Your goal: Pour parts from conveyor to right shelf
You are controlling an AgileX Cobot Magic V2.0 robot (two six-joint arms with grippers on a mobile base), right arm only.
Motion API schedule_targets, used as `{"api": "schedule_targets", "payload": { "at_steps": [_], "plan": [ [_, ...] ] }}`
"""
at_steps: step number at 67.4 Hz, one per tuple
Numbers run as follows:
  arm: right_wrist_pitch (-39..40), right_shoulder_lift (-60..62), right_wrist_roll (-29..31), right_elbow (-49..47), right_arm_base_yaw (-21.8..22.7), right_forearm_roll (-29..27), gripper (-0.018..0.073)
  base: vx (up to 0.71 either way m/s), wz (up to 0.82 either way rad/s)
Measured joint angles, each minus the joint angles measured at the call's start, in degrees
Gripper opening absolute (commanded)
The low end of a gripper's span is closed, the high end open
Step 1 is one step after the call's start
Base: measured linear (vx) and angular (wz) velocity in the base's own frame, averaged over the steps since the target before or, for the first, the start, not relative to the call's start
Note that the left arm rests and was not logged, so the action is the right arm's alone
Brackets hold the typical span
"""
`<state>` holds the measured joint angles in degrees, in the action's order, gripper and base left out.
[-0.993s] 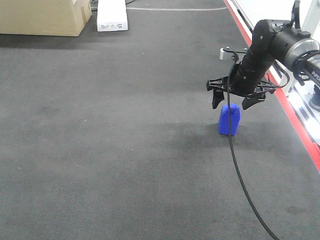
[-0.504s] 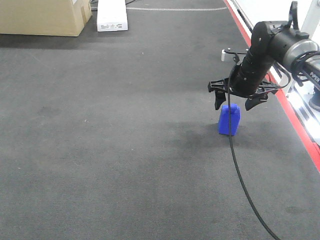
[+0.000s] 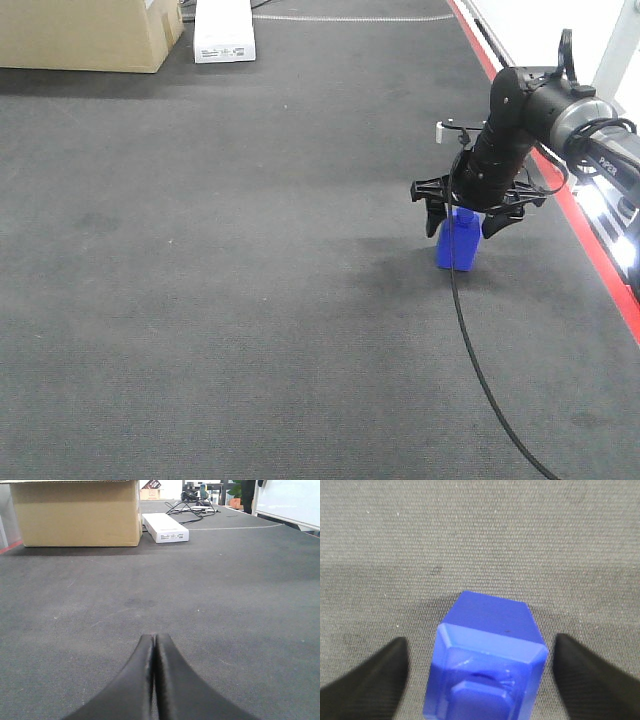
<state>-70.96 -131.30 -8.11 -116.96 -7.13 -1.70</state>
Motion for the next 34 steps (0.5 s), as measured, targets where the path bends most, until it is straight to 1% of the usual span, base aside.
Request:
{"api": "schedule_targets", "payload": {
  "at_steps": [7,14,16,17,25,34],
  "plan": [
    [0.0,0.0,0.0,0.0,0.0,0.0,0.0289,0.0,0.0],
    [0.0,0.0,-0.06,0.0,0.0,0.0,0.007,0.0,0.0],
    [0.0,0.0,-0.06,0.0,0.0,-0.04,-0.0008,0.0,0.0],
    [0.0,0.0,-0.06,0.0,0.0,-0.04,-0.0017,0.0,0.0],
    [0.0,0.0,-0.06,0.0,0.0,-0.76,-0.0011,0.0,0.0],
    [0.07,0.19,-0.06,0.0,0.18,-3.13,-0.001,0.0,0.0]
  ]
}}
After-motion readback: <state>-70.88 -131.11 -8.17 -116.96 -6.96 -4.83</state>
